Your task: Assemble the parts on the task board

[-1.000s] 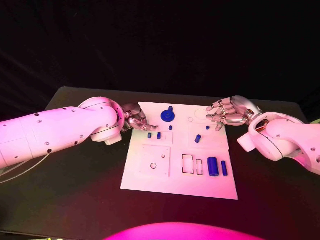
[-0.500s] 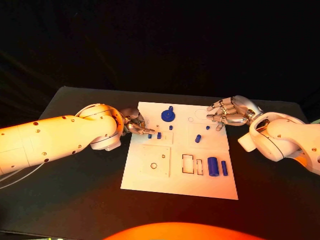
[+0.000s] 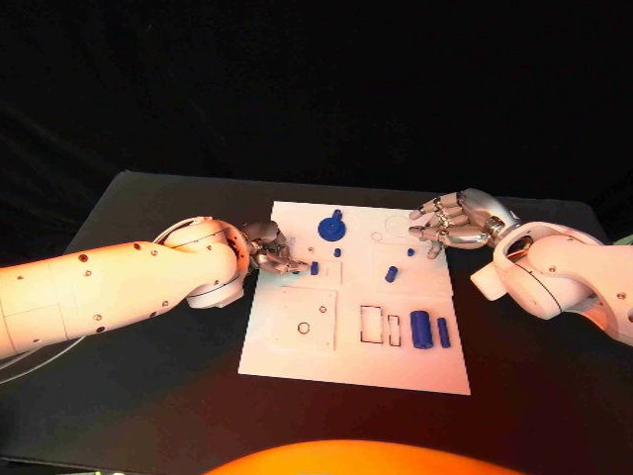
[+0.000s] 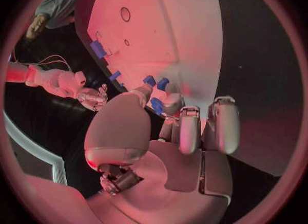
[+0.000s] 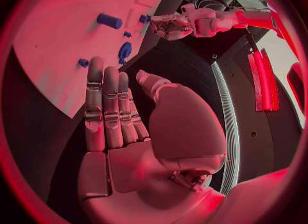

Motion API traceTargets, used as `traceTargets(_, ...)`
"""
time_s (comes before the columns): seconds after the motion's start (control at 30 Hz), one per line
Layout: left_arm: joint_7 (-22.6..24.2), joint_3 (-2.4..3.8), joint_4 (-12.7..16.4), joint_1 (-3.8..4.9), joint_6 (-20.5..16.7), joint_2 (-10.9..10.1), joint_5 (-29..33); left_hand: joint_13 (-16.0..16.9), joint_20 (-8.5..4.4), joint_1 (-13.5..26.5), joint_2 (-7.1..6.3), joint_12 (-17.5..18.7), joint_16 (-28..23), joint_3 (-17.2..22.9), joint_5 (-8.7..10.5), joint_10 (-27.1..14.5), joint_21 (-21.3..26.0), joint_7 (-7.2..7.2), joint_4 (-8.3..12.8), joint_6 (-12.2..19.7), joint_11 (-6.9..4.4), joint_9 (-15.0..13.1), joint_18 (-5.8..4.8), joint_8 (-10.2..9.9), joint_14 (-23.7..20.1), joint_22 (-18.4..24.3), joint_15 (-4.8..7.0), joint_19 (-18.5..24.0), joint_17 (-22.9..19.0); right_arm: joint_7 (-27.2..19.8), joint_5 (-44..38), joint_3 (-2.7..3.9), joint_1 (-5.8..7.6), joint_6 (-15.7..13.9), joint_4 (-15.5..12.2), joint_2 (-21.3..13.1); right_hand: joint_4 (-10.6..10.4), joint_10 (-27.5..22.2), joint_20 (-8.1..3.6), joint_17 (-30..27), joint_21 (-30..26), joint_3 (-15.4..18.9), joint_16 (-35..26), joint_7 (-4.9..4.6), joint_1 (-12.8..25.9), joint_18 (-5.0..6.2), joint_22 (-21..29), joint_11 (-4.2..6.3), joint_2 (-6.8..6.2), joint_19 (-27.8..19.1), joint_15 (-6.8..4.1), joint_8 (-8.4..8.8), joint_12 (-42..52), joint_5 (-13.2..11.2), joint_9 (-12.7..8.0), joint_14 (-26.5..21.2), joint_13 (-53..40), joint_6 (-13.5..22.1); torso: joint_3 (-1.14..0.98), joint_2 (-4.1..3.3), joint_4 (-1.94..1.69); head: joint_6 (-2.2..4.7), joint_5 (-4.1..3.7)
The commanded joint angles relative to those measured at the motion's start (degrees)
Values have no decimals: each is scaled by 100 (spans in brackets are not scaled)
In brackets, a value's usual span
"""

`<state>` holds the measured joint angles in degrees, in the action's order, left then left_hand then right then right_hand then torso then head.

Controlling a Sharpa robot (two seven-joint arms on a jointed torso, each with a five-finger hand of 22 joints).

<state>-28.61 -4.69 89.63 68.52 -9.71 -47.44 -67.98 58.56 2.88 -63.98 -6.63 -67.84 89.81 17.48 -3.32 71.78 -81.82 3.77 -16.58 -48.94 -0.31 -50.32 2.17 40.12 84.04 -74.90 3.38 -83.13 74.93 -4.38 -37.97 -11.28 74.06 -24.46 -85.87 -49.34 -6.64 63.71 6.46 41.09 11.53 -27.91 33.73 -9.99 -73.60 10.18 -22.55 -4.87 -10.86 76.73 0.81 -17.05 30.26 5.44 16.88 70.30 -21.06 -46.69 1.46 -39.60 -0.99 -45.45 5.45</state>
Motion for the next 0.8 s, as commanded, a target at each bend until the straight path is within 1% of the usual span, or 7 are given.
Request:
traceTargets(0.03,4,3,-12,-12,-126,30,-137,7,-20,-101,2,-28,19,46,17,44,-22,-35,-3,19,-19,-12,82,46,596,-224,36,-34,1507,-79,-17,1,-4,37,-8,1,-37,28,10,-8,5,7,-22,-6,46,15,8,-15,-14,-16,9,-17,-22,22,-7,32,9,44,-3,3,-5,-13,-5)
traceTargets(0.27,10,3,-35,-21,-84,62,-136,-5,-29,-172,4,-26,19,91,16,37,-23,-45,-1,42,-29,-26,81,91,596,-228,45,-38,1507,-81,-17,0,-9,44,-1,6,-37,28,10,-8,5,7,-22,-6,46,15,8,-15,-14,-16,9,-17,-22,22,-7,32,9,44,0,2,-3,-19,-4)
traceTargets(0.43,14,3,-41,-22,-44,72,-115,-17,-44,-335,19,-29,19,231,16,31,-23,-60,5,87,-44,-30,79,154,596,-234,58,-42,1507,-80,-17,0,-13,48,2,7,-37,28,10,-8,5,7,-22,-6,46,15,8,-15,-14,-16,9,-17,-22,22,-7,32,9,44,0,3,-3,-20,-6)
traceTargets(0.6,26,3,-48,-23,54,79,-42,-39,-53,-509,-19,-24,19,405,18,19,-20,-70,14,123,-53,-13,78,202,596,-236,66,-43,1507,-80,-17,0,-17,52,6,8,-37,28,10,-8,5,7,-22,-6,46,15,8,-15,-14,-16,9,-17,-22,22,-7,32,9,44,-1,3,-4,-32,-10)
traceTargets(0.8,31,3,-52,-23,104,86,-5,-39,-55,-563,-34,-28,19,466,18,20,-21,-72,17,128,-56,-4,77,218,596,-241,68,-45,1507,-81,-17,0,-21,54,8,9,-37,28,10,-8,5,7,-22,-6,46,15,8,-15,-14,-16,9,-17,-22,22,-7,32,9,44,-1,3,-4,-38,-11)
